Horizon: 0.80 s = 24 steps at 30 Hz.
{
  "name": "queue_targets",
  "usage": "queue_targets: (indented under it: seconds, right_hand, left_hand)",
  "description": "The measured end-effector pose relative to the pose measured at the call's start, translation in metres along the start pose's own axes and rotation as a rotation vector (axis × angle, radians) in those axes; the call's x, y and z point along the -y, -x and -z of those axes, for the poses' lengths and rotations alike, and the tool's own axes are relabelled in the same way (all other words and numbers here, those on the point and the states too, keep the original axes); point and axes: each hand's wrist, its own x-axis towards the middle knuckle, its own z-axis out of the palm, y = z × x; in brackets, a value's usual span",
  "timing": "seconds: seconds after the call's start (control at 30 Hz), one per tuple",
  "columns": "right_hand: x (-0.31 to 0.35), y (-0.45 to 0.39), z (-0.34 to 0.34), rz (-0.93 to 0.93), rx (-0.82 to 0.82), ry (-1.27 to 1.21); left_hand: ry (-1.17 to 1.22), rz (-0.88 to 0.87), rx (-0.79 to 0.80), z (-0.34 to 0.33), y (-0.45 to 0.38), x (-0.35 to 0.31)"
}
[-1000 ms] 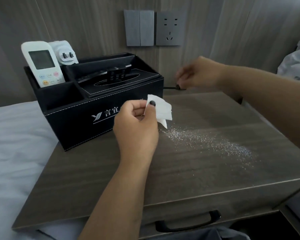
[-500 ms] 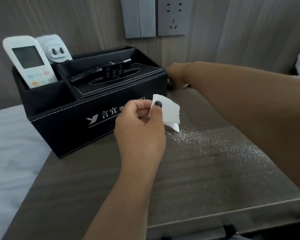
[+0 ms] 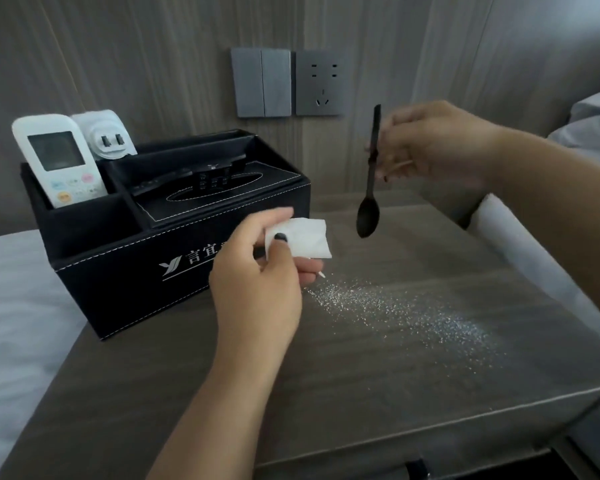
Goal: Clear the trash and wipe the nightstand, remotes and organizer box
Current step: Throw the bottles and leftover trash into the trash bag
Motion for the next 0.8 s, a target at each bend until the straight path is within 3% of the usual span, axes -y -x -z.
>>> queue_targets:
  seconds: [0.1, 0.23, 0.5, 0.7, 0.8]
  right_hand:
    - [0.004, 0.037, 0.005, 0.058, 0.053, -0.308]
    - [0.004, 0.065, -0.004, 0.137, 0.04, -0.418]
    - [0.012, 0.076, -0.041, 0.149, 0.19, -0.068]
    - [0.026, 0.066, -0.059, 0.176, 0.097, 0.022]
    - [0.017, 0.037, -0.067, 0.286, -0.144, 0.383]
  left_hand:
    - [-0.008, 0.015, 0.023, 0.001, 0.002, -0.008]
    - [0.015, 0.039, 0.081, 0.004, 0.004, -0.018]
    - [-0.042, -0.093, 0.356, 0.015, 0.022, -0.036]
    - [-0.182, -0.078, 0.183, 0.031, 0.014, -0.032]
    - [-0.183, 0.012, 0.038, 0.036, 0.012, -0.028]
